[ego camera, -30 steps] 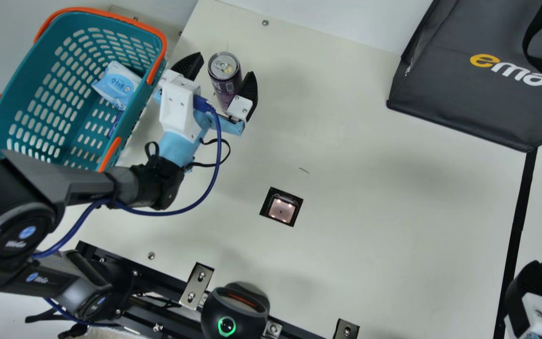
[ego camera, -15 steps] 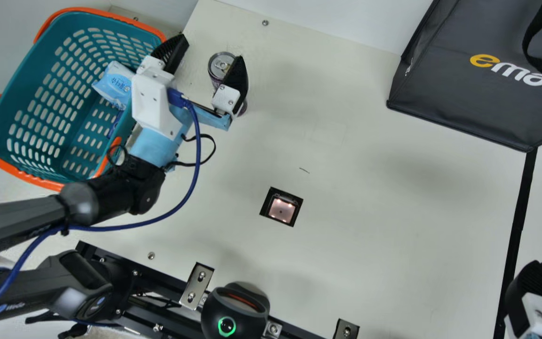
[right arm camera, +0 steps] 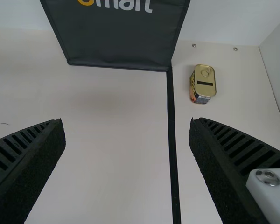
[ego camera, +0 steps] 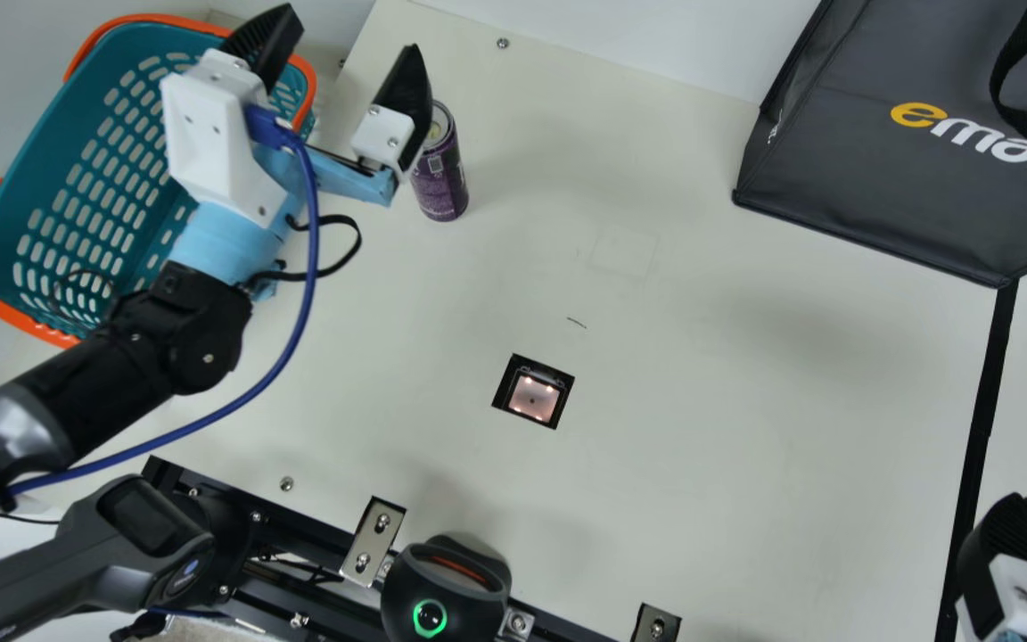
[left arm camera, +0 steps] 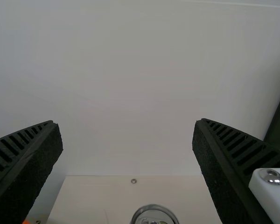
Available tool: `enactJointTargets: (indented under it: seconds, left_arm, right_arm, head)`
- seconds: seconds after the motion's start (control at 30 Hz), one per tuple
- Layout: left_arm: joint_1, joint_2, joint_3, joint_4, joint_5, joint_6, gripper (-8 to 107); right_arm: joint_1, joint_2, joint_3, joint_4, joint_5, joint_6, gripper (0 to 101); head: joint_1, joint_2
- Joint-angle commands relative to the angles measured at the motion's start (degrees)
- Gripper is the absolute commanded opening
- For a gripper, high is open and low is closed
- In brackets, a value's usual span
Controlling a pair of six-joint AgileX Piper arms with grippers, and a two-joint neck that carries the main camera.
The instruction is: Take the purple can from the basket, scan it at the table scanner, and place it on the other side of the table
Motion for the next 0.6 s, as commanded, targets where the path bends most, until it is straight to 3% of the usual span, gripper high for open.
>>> enactJointTargets:
  seconds: [0.0,0.3,0.57]
  left_arm:
    - [0.8,-2.5,-1.4,-1.1,9.2,1.5,90]
    - [6.6,-9.6,-5.9,-4.8,27.7,6.5,90]
    - [12.4,-15.6,-8.4,-1.4,43.0,4.0,90]
  right_arm:
    - [0.0,0.0,0.0,0.0,0.0,0.0,95]
    - [0.0,0.0,0.0,0.0,0.0,0.0,95]
    - [0.0,0.0,0.0,0.0,0.0,0.0,95]
  head:
    - [-1.7,0.1]
    - [-1.7,0.1]
    - [-1.7,0.1]
